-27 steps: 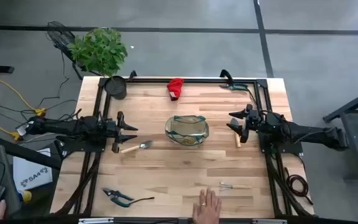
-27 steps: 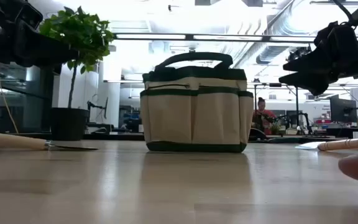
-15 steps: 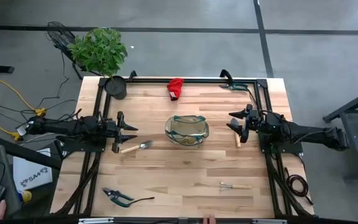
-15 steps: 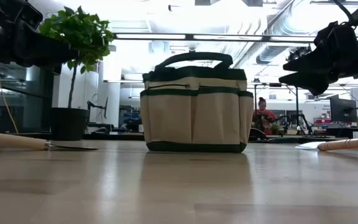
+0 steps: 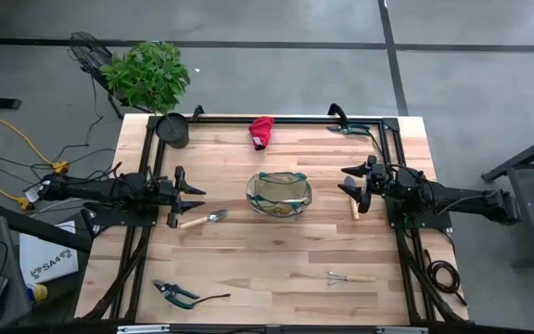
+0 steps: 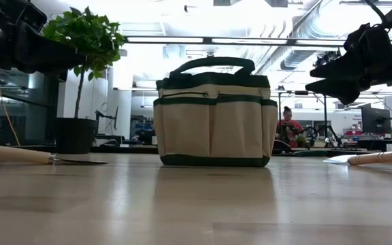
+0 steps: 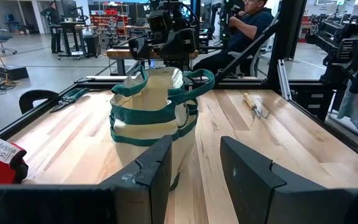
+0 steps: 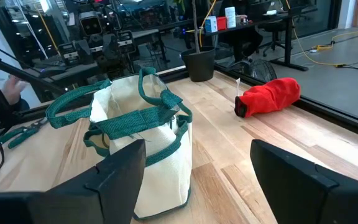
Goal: Pick & Place Garden tools in Gardening bag
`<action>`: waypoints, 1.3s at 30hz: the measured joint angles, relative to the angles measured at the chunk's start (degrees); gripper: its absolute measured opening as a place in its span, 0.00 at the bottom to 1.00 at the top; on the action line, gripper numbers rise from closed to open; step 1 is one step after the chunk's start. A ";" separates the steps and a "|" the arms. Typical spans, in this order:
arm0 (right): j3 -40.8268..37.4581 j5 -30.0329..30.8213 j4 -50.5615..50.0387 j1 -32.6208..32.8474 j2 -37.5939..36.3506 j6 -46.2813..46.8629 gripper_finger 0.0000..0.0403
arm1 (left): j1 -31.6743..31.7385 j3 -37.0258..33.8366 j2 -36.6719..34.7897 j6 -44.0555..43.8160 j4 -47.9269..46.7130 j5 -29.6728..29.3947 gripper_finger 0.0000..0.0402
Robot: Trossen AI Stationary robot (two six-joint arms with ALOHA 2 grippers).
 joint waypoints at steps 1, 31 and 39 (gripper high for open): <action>-0.01 0.00 0.00 0.01 0.00 0.00 0.70 | -0.01 0.00 0.01 0.00 -0.02 0.00 0.33; 0.01 -0.20 -0.04 -0.01 0.00 29.00 0.70 | 0.00 0.00 0.00 0.00 0.00 0.00 0.33; -0.01 -2.52 -0.42 0.01 0.00 46.01 0.70 | 0.00 0.00 0.00 0.00 0.00 0.00 0.33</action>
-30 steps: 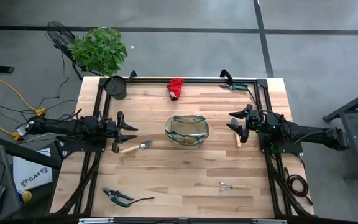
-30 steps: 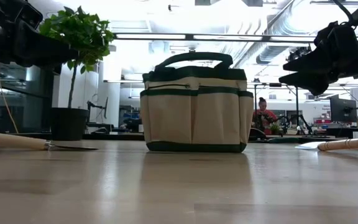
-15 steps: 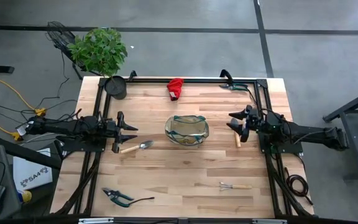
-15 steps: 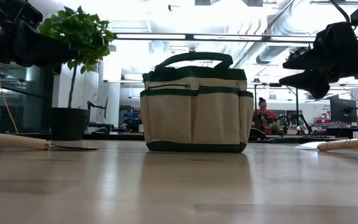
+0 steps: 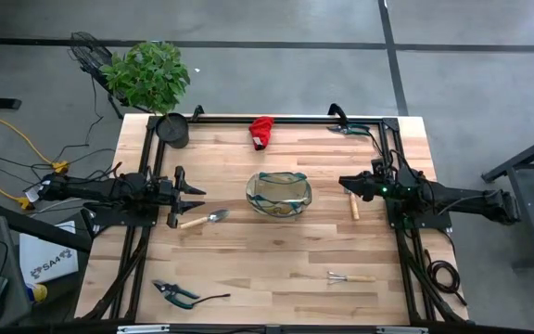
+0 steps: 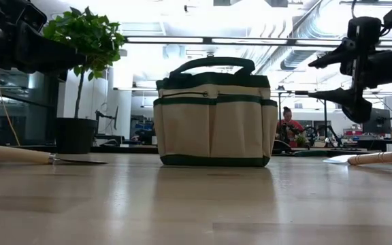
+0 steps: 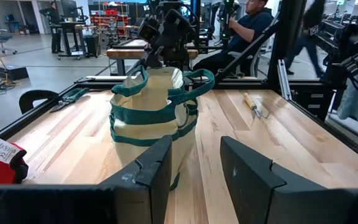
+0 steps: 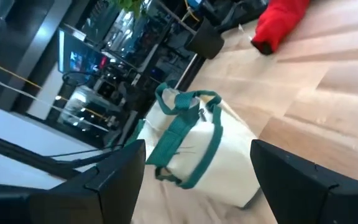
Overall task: Pick & Place Garden tools in Gardening bag
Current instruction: Put the right trowel into the gardening bag
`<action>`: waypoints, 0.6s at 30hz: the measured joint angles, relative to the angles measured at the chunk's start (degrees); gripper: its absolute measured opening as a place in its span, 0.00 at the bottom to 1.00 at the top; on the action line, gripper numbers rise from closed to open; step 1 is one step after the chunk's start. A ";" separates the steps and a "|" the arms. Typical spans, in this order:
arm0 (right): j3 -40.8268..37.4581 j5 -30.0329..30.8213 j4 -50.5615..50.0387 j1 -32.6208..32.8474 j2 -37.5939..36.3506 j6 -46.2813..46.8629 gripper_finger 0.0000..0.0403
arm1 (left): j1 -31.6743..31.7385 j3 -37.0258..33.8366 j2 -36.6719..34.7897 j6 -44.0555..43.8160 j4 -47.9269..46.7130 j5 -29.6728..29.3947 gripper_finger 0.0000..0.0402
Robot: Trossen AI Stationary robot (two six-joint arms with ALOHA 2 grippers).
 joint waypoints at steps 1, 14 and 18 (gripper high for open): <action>0.02 0.29 0.00 0.00 0.00 1.14 0.70 | 0.00 0.00 0.02 0.01 -0.02 -0.01 0.33; 9.05 6.16 -9.53 0.00 7.42 3.04 0.70 | 0.00 0.00 0.00 0.02 -0.02 0.00 0.33; 15.35 7.27 -19.46 0.00 13.49 5.54 0.70 | 0.00 0.00 0.00 0.00 -0.01 0.00 0.33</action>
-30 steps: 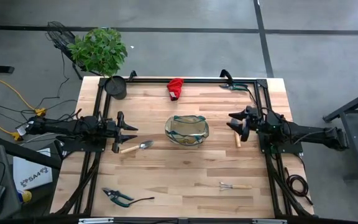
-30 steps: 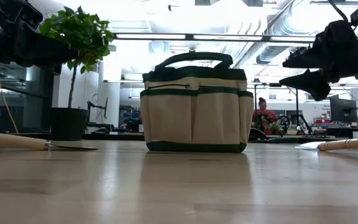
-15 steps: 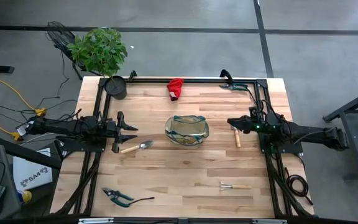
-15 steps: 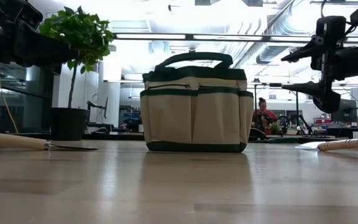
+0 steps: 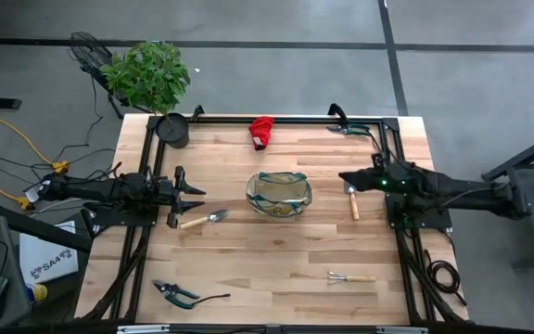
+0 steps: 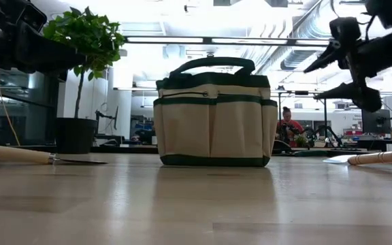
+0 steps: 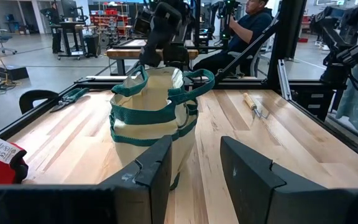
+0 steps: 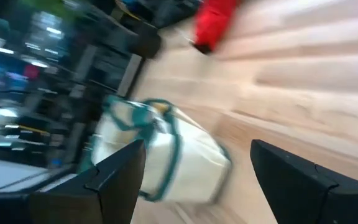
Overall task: Pick & Place Garden tools in Gardening bag
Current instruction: Put the right trowel into the gardening bag
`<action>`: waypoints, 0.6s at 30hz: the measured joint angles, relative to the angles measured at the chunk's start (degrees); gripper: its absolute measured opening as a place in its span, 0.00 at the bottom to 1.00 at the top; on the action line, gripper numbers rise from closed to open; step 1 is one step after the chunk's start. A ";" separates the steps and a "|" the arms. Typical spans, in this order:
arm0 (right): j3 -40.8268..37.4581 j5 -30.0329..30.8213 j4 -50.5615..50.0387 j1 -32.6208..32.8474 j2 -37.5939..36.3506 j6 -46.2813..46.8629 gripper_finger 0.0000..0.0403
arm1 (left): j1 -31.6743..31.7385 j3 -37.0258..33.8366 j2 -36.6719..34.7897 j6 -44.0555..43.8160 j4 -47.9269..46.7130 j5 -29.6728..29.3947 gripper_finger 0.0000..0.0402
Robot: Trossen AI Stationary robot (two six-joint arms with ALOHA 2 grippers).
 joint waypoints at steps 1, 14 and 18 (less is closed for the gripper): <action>1.58 -0.01 -2.02 0.00 1.59 0.87 0.70 | -0.01 0.00 0.00 0.01 0.00 0.00 0.33; 13.65 -5.19 -27.43 0.00 17.13 15.98 0.70 | 0.01 0.00 0.00 0.00 0.01 0.00 0.33; 13.69 -9.61 -27.28 0.08 20.70 17.69 0.70 | 0.00 0.00 0.01 0.00 0.01 0.00 0.33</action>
